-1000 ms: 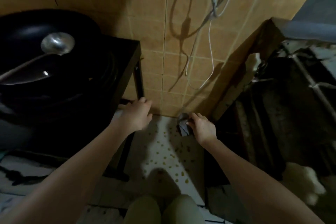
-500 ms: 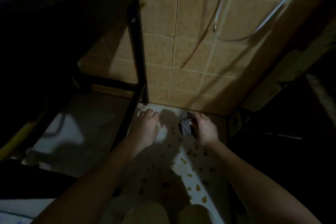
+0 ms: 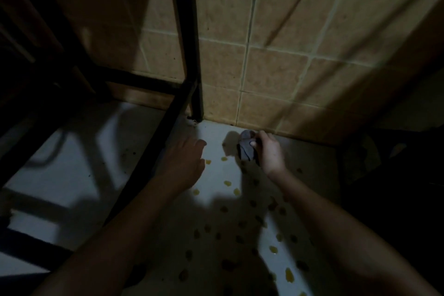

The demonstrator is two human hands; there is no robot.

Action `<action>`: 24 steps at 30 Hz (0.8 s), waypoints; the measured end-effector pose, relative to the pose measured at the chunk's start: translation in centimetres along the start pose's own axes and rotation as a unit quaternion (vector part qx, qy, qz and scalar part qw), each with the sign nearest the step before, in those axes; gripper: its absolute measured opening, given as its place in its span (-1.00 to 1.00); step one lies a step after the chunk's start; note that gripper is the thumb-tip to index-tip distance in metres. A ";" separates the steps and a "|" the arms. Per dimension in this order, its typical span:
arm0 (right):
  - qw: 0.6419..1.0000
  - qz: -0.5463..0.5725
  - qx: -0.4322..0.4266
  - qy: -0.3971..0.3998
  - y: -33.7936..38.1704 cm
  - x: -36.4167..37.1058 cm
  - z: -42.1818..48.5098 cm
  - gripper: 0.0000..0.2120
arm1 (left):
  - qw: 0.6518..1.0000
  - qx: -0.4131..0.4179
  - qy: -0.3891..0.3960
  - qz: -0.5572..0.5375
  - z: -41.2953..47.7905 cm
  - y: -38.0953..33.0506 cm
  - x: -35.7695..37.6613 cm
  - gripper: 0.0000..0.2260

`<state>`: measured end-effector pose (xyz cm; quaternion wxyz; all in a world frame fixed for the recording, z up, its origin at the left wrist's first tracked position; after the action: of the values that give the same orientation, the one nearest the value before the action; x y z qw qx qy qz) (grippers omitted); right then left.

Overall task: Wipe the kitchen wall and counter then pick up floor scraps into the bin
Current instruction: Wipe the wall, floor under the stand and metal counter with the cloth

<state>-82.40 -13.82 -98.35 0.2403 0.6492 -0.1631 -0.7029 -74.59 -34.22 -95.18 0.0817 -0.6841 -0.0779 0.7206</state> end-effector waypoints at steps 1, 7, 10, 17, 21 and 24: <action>1.000 -0.008 -0.001 -0.013 0.0 0.4 0.8 -0.80 | 1.000 -0.002 -0.009 0.003 0.2 0.2 0.3 -0.61; 0.999 -0.025 -0.004 -0.035 0.8 3.6 5.5 -0.87 | 1.000 0.006 0.014 0.025 0.6 0.4 4.4 -0.59; 0.999 -0.020 -0.018 -0.047 1.0 5.7 6.7 -0.87 | 1.000 0.005 0.029 0.011 0.6 2.3 5.7 -0.52; 0.990 0.015 -0.074 0.120 2.2 15.9 2.7 -0.84 | 1.000 -0.002 0.024 0.000 -0.2 3.2 9.0 -0.60; 0.981 -0.059 -0.126 0.139 2.3 17.9 2.0 -0.66 | 0.995 -0.004 0.074 0.059 -0.4 4.4 11.0 -0.43; 0.972 -0.097 -0.145 0.158 1.6 17.7 2.3 -0.62 | 0.994 -0.018 0.092 0.057 -0.4 4.5 11.7 -0.39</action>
<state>-85.17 -25.12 -112.03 0.2849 0.7234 0.0447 -0.6273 -74.87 -36.03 -107.56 0.0349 -0.7523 -0.0435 0.6564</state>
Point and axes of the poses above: each hand's wrist, its own z-axis towards the middle knuckle, its own x-axis out of the palm, y = z × x, the point moved 7 cm from there along z, towards the middle knuckle, and after that the axes turned 7 degrees about -y, right-handed, at the moved point
